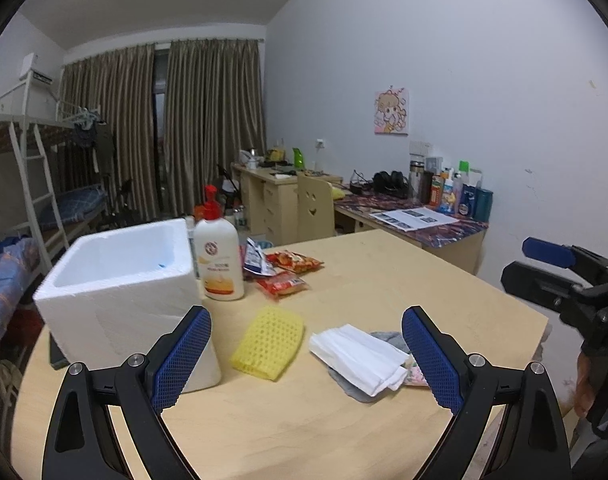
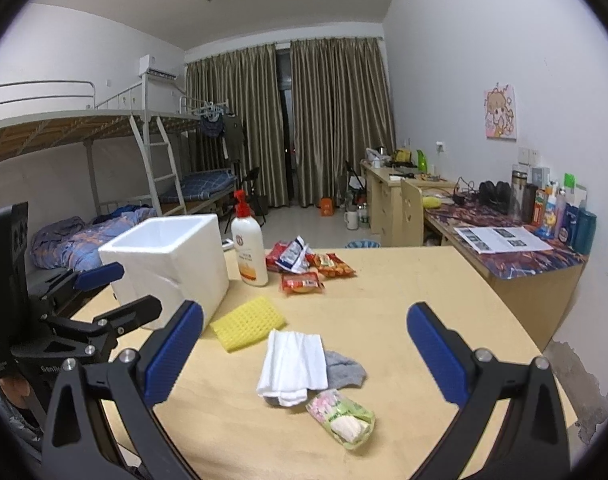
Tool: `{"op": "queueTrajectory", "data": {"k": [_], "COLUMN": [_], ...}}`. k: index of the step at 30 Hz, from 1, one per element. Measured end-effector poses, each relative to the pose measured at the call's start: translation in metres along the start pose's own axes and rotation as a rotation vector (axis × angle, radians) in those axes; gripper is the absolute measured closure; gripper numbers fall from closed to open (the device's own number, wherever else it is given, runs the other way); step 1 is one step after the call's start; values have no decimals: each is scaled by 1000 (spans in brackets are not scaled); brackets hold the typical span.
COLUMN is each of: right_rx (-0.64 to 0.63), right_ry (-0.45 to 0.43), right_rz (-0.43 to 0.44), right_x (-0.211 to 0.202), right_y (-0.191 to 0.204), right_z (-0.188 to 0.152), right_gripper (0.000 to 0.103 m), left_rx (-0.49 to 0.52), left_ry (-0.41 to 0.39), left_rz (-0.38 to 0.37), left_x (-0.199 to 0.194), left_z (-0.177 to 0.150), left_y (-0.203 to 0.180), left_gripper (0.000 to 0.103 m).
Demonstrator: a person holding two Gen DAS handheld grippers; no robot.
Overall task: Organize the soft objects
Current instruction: 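Move both open grippers back toward the white tissue on the table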
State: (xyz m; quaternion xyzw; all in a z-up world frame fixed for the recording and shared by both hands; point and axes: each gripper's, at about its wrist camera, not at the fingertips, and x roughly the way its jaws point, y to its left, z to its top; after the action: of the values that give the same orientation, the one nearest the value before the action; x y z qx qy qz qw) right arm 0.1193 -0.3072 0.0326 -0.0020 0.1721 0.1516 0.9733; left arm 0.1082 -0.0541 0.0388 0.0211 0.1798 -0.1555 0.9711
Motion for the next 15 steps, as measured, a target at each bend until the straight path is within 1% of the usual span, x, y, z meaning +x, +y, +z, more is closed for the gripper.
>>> {"op": "queueTrajectory", "data": {"k": [10, 15], "right_rx": [32, 49], "right_ry": [48, 90], "right_rz": [-10, -19], "right_x": [12, 23], "right_y": [-19, -30], "right_z": [-13, -22], "right_gripper": [0, 0], "left_rx": [-3, -3], "left_ry": [37, 82], "left_rz": [-43, -64], "left_x": [27, 49], "left_z": [-6, -11], "left_y": [-9, -12], "left_gripper": [6, 6]}}
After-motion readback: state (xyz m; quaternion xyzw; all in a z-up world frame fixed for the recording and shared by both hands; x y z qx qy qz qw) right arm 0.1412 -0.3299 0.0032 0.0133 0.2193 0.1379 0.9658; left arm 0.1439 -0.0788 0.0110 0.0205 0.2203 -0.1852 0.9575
